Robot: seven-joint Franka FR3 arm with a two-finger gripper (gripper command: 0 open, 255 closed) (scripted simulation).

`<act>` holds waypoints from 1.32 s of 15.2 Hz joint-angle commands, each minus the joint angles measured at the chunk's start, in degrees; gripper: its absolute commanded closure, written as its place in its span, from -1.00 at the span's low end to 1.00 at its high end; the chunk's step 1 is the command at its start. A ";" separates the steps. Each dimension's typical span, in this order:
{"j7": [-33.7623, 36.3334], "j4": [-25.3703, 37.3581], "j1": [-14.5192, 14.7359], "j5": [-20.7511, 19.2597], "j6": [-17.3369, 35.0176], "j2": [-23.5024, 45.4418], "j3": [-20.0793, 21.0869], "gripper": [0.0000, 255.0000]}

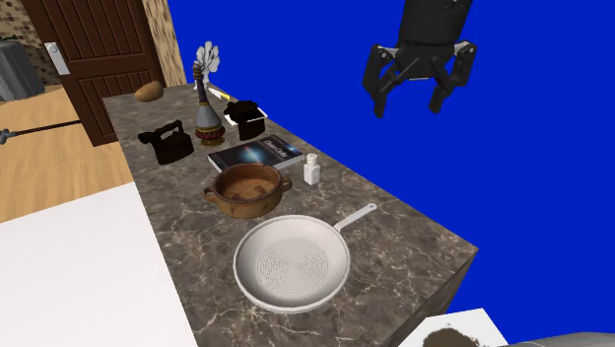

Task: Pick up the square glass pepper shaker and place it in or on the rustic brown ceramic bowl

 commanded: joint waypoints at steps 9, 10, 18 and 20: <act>6.12 0.49 -0.18 -0.60 12.76 13.36 5.19 -1.00; 6.95 0.93 -0.28 -0.88 14.19 15.26 5.83 -1.00; 14.50 7.36 -1.28 -5.29 23.48 31.76 10.48 -1.00; 16.66 9.78 -1.43 -7.06 25.09 36.17 11.39 -1.00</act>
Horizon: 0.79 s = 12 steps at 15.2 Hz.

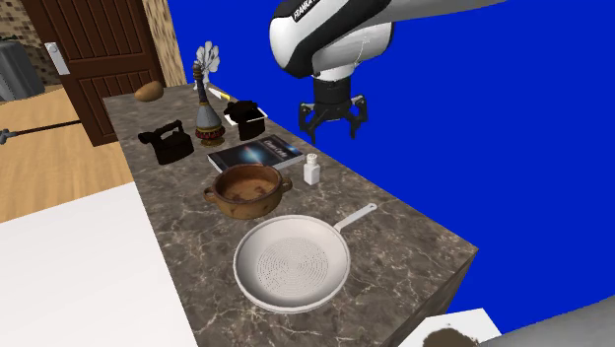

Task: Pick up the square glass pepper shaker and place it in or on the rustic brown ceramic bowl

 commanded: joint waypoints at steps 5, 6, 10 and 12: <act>6.69 9.23 0.27 -6.21 3.33 13.99 1.87 -1.00; 7.74 10.99 0.52 -7.31 3.59 16.31 1.95 -1.00; 11.45 18.91 2.01 -11.47 3.85 25.67 1.66 -1.00; 12.05 20.04 2.33 -12.22 4.39 27.52 1.38 -1.00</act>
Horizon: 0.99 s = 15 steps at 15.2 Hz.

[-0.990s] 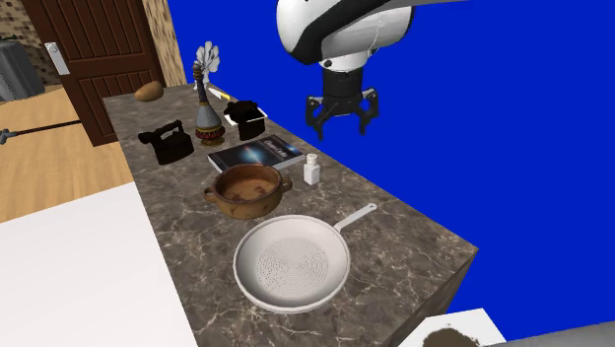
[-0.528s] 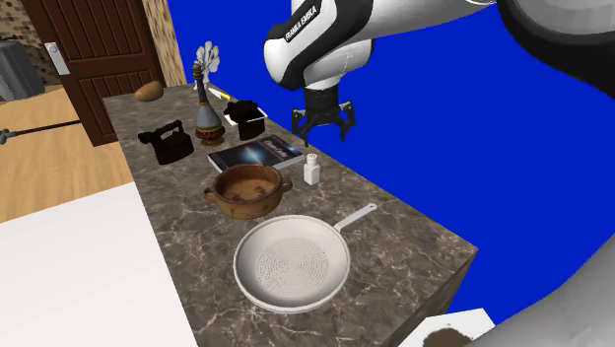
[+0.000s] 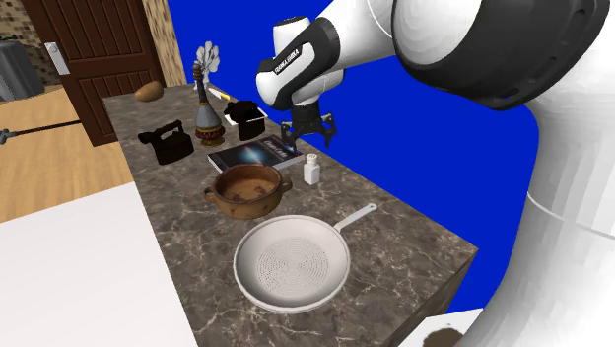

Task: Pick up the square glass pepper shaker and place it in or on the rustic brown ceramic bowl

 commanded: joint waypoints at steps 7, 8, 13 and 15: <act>1.36 -0.45 0.12 -1.84 4.08 3.83 -0.78 -1.00; 1.36 -0.45 0.12 -1.84 4.09 3.83 -0.78 -1.00; 1.36 -0.45 0.13 -1.84 4.08 3.83 -0.78 -1.00; 1.36 -0.44 0.12 -1.84 4.08 3.83 -0.78 1.00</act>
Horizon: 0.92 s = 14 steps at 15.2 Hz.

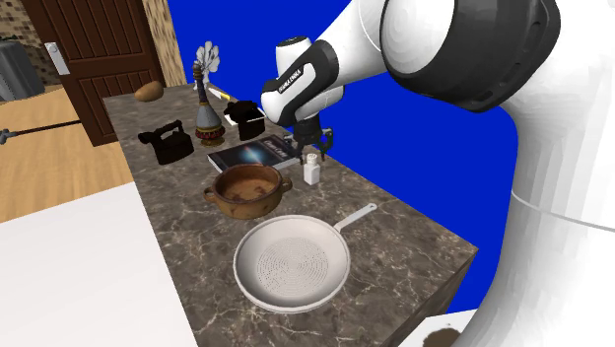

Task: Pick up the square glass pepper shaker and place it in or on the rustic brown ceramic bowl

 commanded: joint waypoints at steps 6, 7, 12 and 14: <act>0.02 0.00 0.01 -0.01 0.00 0.01 0.00 1.00; 0.01 0.00 0.01 -0.01 0.00 0.01 0.00 1.00; -0.71 0.92 -0.10 0.66 -1.84 -1.02 0.24 1.00; -1.17 1.60 -0.16 1.07 -3.09 -1.65 0.38 1.00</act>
